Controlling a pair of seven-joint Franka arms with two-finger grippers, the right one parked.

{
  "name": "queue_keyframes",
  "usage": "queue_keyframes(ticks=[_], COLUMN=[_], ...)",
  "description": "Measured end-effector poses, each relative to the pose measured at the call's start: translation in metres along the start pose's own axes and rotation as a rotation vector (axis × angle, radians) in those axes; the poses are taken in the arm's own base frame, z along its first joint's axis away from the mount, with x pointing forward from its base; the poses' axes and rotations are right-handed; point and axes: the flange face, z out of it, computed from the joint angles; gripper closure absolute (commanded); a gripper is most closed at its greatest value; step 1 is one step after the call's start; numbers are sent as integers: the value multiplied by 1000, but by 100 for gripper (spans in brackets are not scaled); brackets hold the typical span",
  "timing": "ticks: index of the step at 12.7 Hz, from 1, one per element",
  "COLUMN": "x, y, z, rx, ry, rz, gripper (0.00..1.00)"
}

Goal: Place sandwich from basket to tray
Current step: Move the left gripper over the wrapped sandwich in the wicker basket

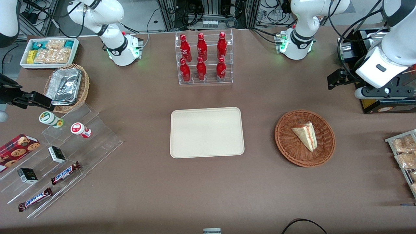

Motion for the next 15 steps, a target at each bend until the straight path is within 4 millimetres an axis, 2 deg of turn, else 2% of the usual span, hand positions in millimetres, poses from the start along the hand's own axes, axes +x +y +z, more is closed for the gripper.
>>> queue_keyframes(ticks=[4,6,9,15], x=[2,8,20,36], y=[2,3,4,2], z=[4,20,60,154], rx=[0,0,1,38], ry=[4,1,-21,-20], rz=[4,8,9,24], gripper=[0,0,0,0])
